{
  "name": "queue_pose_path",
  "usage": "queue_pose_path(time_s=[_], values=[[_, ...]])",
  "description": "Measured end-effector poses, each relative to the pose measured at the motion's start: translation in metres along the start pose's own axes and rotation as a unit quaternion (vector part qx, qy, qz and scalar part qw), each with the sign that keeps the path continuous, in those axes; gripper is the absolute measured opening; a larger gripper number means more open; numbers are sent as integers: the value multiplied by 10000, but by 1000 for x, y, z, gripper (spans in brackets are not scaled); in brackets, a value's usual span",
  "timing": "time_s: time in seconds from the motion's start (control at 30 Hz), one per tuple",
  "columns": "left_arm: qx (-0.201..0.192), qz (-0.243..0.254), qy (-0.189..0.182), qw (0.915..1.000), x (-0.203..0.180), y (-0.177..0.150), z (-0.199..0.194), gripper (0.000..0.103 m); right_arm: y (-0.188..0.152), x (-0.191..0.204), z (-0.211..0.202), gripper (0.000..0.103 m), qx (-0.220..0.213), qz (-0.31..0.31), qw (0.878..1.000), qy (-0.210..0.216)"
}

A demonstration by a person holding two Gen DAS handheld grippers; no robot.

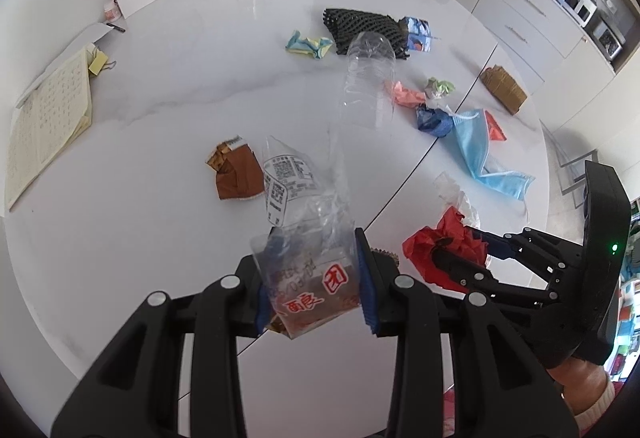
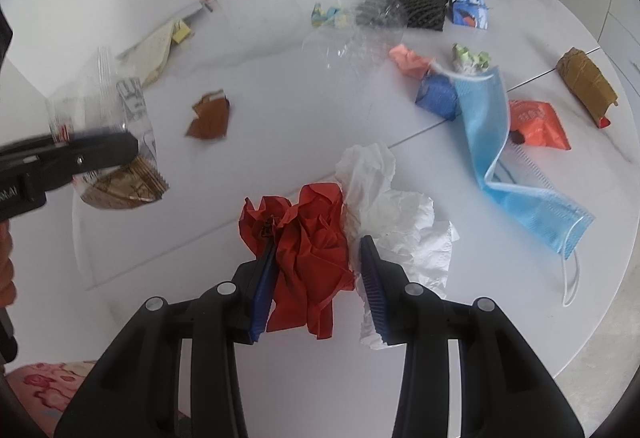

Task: Collect trash
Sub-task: 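Carry both items over the white bin and open both grippers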

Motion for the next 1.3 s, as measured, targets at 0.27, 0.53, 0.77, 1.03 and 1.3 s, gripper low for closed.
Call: queue_pose_path(time_s=[0.27, 0.53, 0.77, 1.03, 1.3], values=[[242, 724, -313, 9966, -51, -2, 7, 35, -25, -60, -65, 41, -317, 419, 9972, -530], [633, 1813, -1463, 9704, -199, -12, 43, 36, -92, -204, -105, 42, -108, 1111, 9804, -1624], [1241, 1826, -2010, 9544, -326, -26, 137, 37, -134, -315, -105, 43, 137, 1127, 9769, -1810], [1380, 1340, -1578, 9686, -375, -33, 212, 58, -146, -369, -78, 44, 330, 745, 9879, -1321], [1064, 1022, -1022, 9838, -367, -25, 193, 80, -144, -376, -59, 45, 336, 465, 9951, -805]])
Point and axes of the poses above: each gripper's, at about its wrist camera, not at the fingertips, and z roughly the way its jaws point, x to its left, y to its top, the point moved 2 cm from there along z, roughly the way its jaws point, and after that the axes turned 14 degrees about -y, right-handed, at the moved point
